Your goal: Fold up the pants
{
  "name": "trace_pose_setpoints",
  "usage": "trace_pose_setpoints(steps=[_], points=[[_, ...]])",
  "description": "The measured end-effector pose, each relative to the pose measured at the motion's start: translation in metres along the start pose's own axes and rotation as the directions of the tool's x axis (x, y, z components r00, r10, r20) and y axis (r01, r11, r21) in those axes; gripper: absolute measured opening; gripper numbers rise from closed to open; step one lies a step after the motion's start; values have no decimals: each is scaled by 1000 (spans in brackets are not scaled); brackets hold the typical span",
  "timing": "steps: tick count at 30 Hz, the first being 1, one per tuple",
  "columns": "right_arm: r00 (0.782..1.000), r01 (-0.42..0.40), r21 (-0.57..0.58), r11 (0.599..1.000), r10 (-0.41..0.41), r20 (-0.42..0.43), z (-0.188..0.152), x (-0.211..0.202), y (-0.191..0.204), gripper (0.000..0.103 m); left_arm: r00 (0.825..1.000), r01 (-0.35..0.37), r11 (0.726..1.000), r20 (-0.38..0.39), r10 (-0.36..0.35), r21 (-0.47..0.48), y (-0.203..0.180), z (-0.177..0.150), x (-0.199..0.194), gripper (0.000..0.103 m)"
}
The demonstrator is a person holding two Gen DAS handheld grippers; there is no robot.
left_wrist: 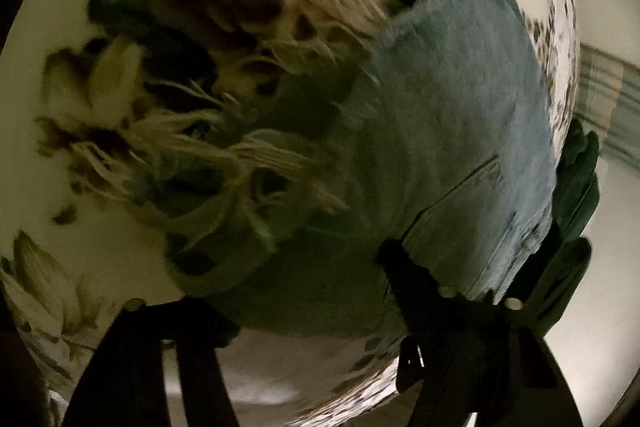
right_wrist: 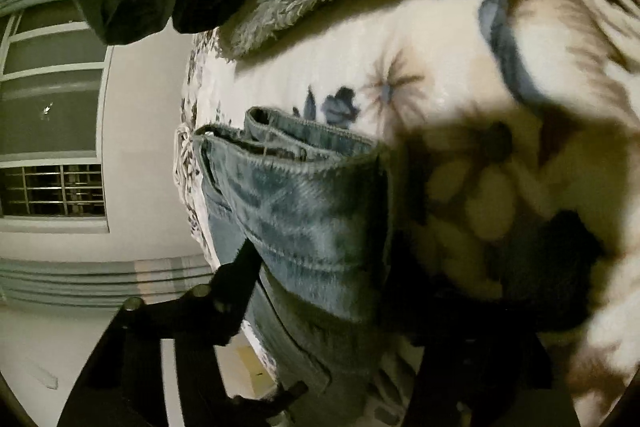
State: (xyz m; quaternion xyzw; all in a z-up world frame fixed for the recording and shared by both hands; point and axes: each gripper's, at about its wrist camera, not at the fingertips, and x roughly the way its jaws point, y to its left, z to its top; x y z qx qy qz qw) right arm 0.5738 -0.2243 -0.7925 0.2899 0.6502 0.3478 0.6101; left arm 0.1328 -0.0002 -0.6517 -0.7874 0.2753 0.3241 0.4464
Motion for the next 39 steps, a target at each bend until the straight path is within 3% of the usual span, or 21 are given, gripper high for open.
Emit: trace_pose_setpoints(steps=[2,5,13,17,23,28,29,32,37,39], points=[[1000,9,3,1000,-9,-3,1,4,1,45,1000,12,1000,9,-12,-11,2,1,-3,36],[1000,1,33,999,-1,10,-1,3,1,33,999,38,999,14,-38,6,-1,5,-9,26],[999,35,53,998,-36,19,-10,-15,34,22,998,48,994,23,-50,98,-26,8,-42,19],[998,66,24,998,-66,15,-19,-35,75,21,998,40,979,32,-47,199,-72,5,-73,19],[994,97,12,995,-97,48,-31,-76,149,20,995,61,932,51,-84,358,-161,11,-133,18],[982,109,50,993,-115,151,-26,-135,205,19,996,89,879,-28,-86,468,-255,-2,-147,18],[977,109,58,992,-118,178,-23,-148,217,19,995,97,870,-44,-87,484,-269,-3,-147,18],[950,83,77,994,-103,293,-7,-199,257,20,986,158,806,-138,-95,571,-338,-32,-152,18],[867,36,95,995,-79,492,48,-281,321,20,950,285,707,-291,-116,647,-449,-83,-142,18],[827,27,91,995,-74,558,71,-308,339,19,924,352,663,-360,-132,661,-499,-106,-128,18]])
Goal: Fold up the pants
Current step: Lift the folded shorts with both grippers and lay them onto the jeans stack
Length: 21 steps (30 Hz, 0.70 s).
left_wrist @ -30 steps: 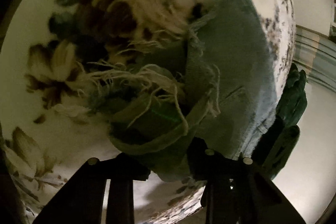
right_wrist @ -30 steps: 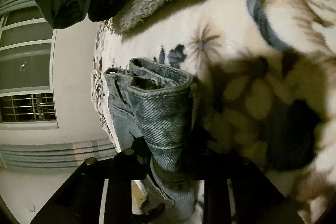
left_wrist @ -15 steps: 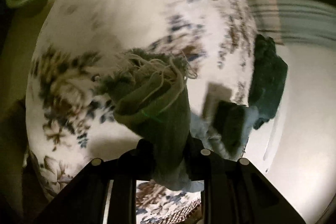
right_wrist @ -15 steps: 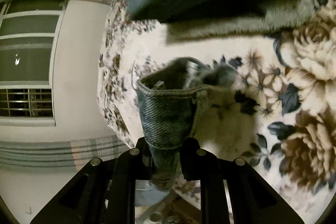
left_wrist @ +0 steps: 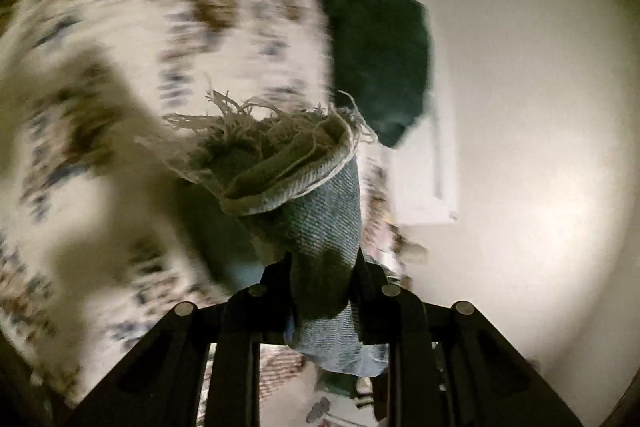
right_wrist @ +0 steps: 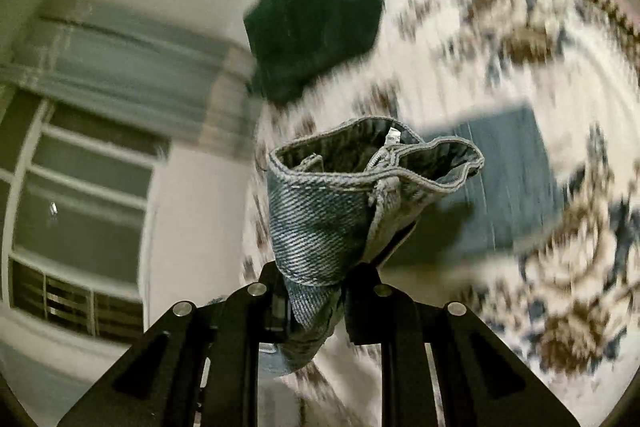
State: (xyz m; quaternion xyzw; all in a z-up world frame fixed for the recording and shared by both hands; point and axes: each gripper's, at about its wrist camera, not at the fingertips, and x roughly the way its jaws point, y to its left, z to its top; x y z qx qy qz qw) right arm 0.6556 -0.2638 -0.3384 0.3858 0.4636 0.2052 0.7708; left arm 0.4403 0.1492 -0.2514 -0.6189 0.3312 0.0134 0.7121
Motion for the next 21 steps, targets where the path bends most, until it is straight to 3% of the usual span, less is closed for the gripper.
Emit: trace_pose_setpoints(steps=[3,5,9,13,15,18,21], points=[[994,4,-7,1000,-3,110,45,-4,13,19,997,68,992,-48,-63,110,-56,32,52,18],[987,14,-7,1000,-13,162,66,-2,12,19,995,87,983,-70,-76,159,-73,46,82,18],[970,37,30,999,-43,238,85,21,-20,19,987,96,964,-146,-61,249,-72,67,170,18],[968,82,142,986,-112,223,64,64,-98,19,974,0,956,-217,67,294,-5,74,241,18],[970,116,208,971,-155,185,39,87,-142,19,958,-69,960,-249,140,273,45,71,261,18],[973,135,277,951,-180,143,3,105,-187,19,945,-132,964,-263,193,232,99,67,264,17],[974,125,311,942,-177,143,-20,109,-207,19,945,-115,964,-272,181,241,118,57,255,17]])
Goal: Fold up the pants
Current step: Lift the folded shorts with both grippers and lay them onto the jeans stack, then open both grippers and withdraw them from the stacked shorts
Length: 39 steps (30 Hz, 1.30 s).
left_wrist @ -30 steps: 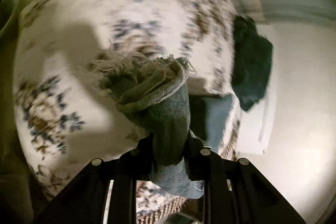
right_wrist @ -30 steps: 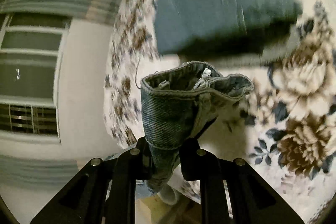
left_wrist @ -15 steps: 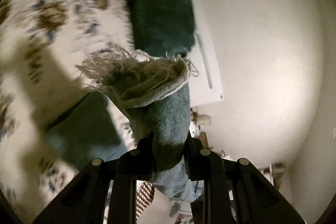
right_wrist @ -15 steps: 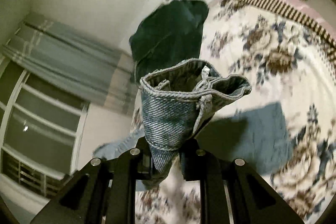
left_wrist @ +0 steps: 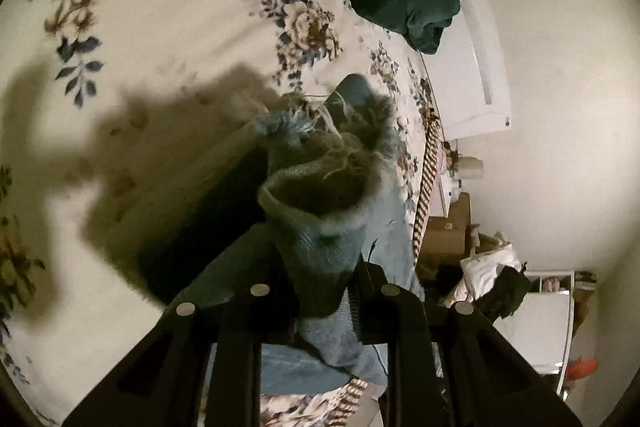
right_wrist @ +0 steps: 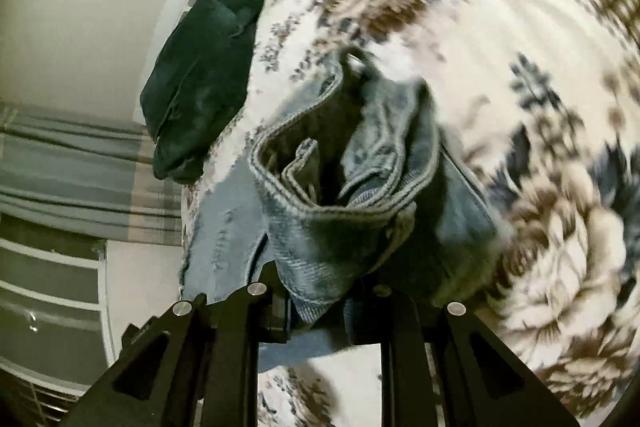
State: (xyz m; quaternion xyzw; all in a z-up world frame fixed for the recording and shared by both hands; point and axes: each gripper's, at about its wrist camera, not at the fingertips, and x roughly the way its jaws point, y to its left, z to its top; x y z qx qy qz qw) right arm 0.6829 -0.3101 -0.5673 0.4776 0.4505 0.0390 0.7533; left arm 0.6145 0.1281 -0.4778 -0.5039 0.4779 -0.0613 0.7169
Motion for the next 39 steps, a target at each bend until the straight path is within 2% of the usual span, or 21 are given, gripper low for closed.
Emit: trace_pose_setpoints(steps=[3,8,15,19,21,22,24,25,26,27,28,30,31,33,36,38,39], points=[[1000,-4,1,1000,4,11,-8,-3,-8,19,1000,-13,998,20,12,53,-7,-13,-11,15],[1000,0,-41,999,1,16,-12,-16,-9,19,999,-15,998,48,12,61,-9,-30,-32,11],[998,59,-91,994,-61,-13,-8,-21,-11,19,998,-38,998,55,35,45,8,-53,-43,7],[993,101,-125,987,-107,-44,-8,-16,-13,21,996,-78,996,53,75,50,13,-59,-45,7],[987,138,-163,977,-150,-63,-9,-16,-7,27,988,-148,982,60,142,114,4,-63,-48,7],[982,164,-180,970,-178,-65,-10,-17,-5,31,976,-216,962,69,207,167,-6,-65,-49,8],[968,225,-232,947,-245,-61,-14,-22,3,45,951,-308,916,91,294,255,-19,-72,-51,8],[961,249,-252,935,-270,-54,-16,-26,7,49,934,-358,883,112,340,304,-28,-76,-52,8],[952,279,-278,919,-302,-45,-19,-30,12,55,904,-428,831,141,404,357,-39,-81,-52,10],[938,323,-314,893,-346,-20,-23,-36,20,60,882,-468,791,162,442,393,-46,-85,-52,11],[924,361,-346,866,-382,10,-28,-42,27,63,855,-514,738,193,482,437,-57,-92,-52,17],[893,433,-399,808,-444,69,-37,-55,44,76,831,-551,682,235,505,481,-70,-101,-55,20],[879,461,-418,783,-467,94,-42,-61,52,78,828,-556,666,254,501,498,-75,-104,-58,21],[847,517,-447,730,-511,145,-50,-72,66,84,814,-575,620,297,499,534,-90,-114,-65,29],[809,575,-480,663,-546,216,-63,-91,88,98,800,-594,574,338,495,564,-107,-124,-76,51],[792,601,-493,629,-551,263,-69,-105,100,102,793,-604,546,368,486,581,-119,-131,-84,76],[786,610,-496,618,-551,279,-71,-110,106,103,792,-605,536,379,478,588,-124,-133,-86,80]])
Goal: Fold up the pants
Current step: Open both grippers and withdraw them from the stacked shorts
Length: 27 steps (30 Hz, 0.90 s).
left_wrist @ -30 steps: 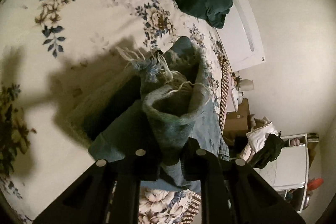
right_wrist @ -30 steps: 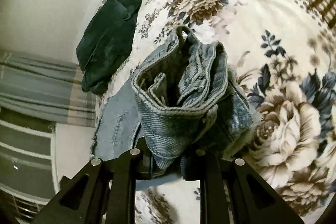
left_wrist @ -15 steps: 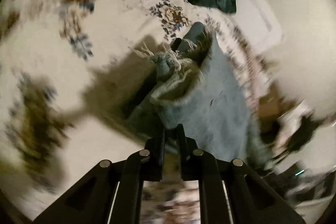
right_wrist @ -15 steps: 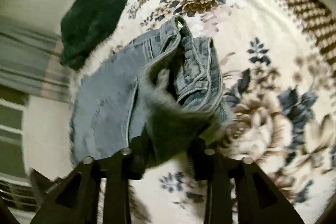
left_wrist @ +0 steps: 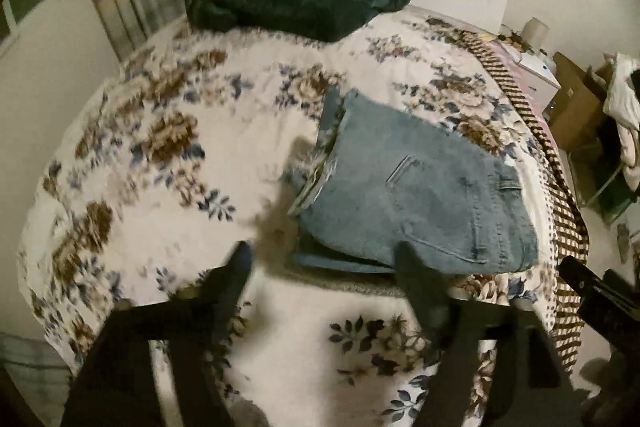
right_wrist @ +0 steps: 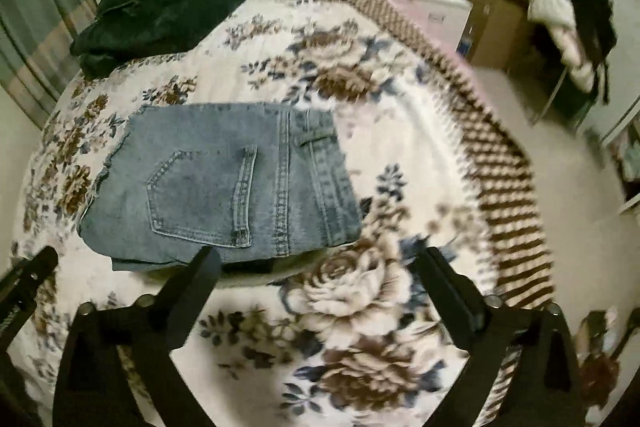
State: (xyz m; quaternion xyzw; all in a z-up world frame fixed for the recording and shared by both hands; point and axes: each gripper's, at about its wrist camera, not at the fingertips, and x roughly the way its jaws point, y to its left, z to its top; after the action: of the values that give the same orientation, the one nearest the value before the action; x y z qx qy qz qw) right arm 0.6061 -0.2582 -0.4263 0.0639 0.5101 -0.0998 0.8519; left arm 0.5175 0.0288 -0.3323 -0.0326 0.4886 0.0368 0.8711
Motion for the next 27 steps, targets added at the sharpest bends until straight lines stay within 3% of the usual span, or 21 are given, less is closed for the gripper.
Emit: trace_pose_setpoints(steps=[4,20,27], points=[[999,24,-18,1000,-23,48,-2,-38,-1,103,998,-30,998,63,27,62,-10,4,-29,90],[992,-35,-26,999,38,122,-30,-141,-17,103,986,-57,993,165,39,106,-26,-10,-115,91],[981,-59,-32,998,64,183,-47,-207,-26,103,977,-48,994,213,27,97,-30,-27,-174,91]])
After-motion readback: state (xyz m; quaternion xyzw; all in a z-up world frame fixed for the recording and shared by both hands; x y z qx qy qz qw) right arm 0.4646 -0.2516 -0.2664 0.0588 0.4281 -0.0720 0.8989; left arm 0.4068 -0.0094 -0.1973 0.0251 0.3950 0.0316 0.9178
